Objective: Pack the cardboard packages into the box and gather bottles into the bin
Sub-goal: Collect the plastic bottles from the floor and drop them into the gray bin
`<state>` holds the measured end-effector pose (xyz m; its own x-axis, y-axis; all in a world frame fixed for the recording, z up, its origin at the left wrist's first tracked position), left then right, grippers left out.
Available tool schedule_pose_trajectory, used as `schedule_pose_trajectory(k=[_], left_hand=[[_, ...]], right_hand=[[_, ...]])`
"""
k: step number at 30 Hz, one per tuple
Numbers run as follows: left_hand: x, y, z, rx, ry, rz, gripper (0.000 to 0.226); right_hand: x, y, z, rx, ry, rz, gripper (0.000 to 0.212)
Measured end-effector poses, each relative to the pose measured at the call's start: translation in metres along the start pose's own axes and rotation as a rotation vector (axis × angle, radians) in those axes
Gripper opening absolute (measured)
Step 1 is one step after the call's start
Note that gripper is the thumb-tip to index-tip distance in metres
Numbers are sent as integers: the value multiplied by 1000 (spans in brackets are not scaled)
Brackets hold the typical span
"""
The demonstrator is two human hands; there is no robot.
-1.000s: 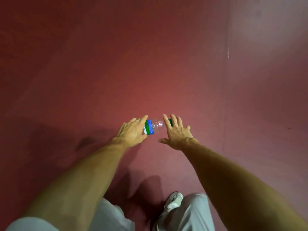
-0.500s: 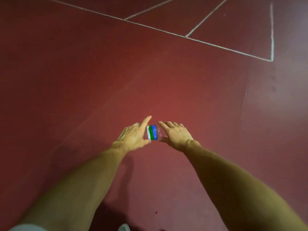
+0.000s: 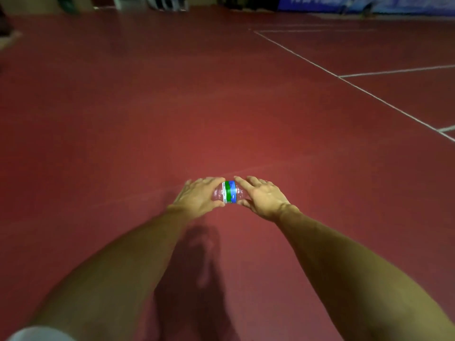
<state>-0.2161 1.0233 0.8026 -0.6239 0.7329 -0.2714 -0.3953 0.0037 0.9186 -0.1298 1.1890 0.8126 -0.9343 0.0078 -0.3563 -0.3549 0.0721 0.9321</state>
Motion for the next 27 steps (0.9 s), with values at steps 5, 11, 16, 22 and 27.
schedule_pose_trajectory(k=[5,11,16,22,27], left_hand=[[-96,24,-132,-6,267,69,71],[-233,45,-311,22,566,99,73],[-349,58,-431,6,776,127,74],[-459,65,-547,-47,991,139,72],[-520,75,-643,-66,1131,151,71]], right_hand=[[76,29,-147,-94,235,-1,69],[154,49,-365,-194,475,0,68],[201,64,-536,-264,656,20,67],[246,70,-707,-319,851,44,67],[299,76,-832,-365,992,45,69]])
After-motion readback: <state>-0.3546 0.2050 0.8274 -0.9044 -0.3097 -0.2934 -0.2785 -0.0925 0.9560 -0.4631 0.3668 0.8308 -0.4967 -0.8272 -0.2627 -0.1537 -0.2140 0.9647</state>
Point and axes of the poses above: each hand's wrist, its own x-axis towards the middle knuckle, its own y-axis out of the back of the hand, z = x × y, the point moved 3 cm from there along x, towards the middle knuckle, and after that the axes turned 12 degrees about -z, right-handed, at the moved point
